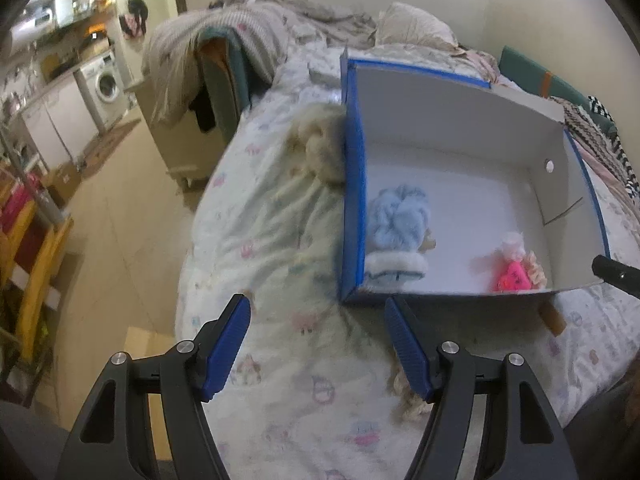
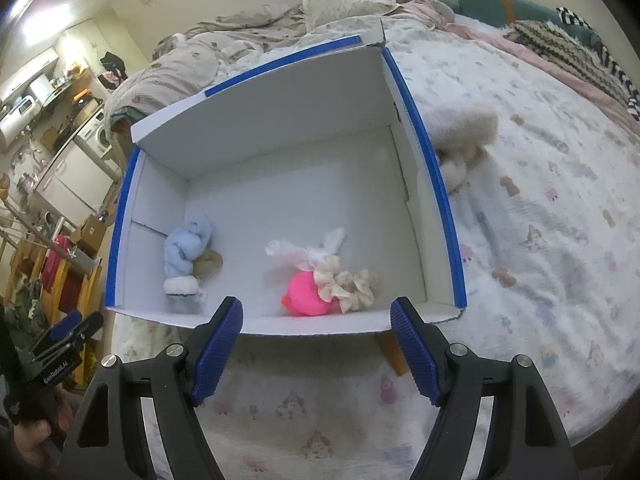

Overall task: Organize soft objects
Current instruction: 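Lift both open grippers out of the box, then grasp the beige lace scrunchie with the left gripper while the right gripper grasps the orange foam piece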

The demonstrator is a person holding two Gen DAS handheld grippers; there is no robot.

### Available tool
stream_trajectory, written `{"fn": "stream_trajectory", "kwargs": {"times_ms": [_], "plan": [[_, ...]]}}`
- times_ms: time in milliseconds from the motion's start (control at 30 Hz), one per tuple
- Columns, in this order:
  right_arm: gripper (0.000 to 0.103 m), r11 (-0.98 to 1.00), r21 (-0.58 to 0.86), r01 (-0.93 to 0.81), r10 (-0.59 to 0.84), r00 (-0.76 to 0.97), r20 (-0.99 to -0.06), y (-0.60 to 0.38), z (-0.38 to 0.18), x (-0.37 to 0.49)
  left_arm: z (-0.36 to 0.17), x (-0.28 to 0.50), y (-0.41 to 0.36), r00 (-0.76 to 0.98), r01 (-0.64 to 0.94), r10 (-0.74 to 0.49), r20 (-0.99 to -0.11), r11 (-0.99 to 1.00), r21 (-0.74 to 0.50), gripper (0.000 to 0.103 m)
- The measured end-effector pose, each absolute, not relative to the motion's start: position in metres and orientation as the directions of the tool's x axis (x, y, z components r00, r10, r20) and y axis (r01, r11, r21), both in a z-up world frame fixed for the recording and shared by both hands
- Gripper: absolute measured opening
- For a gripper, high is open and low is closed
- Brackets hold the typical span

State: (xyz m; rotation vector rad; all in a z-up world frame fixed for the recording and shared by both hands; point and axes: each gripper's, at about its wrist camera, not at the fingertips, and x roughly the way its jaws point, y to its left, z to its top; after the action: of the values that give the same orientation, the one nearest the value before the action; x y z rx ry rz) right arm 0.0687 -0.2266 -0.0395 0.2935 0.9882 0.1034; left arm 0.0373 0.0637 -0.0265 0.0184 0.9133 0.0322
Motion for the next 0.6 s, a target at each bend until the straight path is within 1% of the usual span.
{"fn": "stream_trajectory", "kwargs": {"times_ms": [100, 200, 333, 533, 600], "plan": [[0.081, 0.950, 0.308, 0.048, 0.230, 0.557, -0.798, -0.225, -0.038, 0.066, -0.039, 0.039, 0.071, 0.559, -0.026, -0.002, -0.829, 0.999, -0.020, 0.067], [0.081, 0.945, 0.324, 0.046, 0.243, 0.561, -0.791, -0.224, -0.037, 0.064, -0.055, 0.045, 0.072, 0.469, -0.016, -0.098, -0.878, 0.993, -0.120, 0.067], [0.081, 0.941, 0.334, 0.059, 0.249, 0.551, -0.796, -0.227, -0.040, 0.063, -0.079, 0.050, 0.054, 0.346, 0.022, -0.188, -0.919, 0.981, -0.192, 0.067], [0.081, 0.919, 0.388, 0.073, 0.291, 0.540, -0.790, -0.239, -0.043, 0.054, -0.104, 0.053, 0.017, 0.240, 0.075, -0.234, -0.942, 0.972, -0.223, 0.067], [0.081, 0.916, 0.390, 0.093, 0.290, 0.519, -0.804, -0.245, -0.049, 0.053, -0.112, 0.055, 0.007, 0.207, 0.081, -0.232, -0.950, 0.972, -0.220, 0.067]]}}
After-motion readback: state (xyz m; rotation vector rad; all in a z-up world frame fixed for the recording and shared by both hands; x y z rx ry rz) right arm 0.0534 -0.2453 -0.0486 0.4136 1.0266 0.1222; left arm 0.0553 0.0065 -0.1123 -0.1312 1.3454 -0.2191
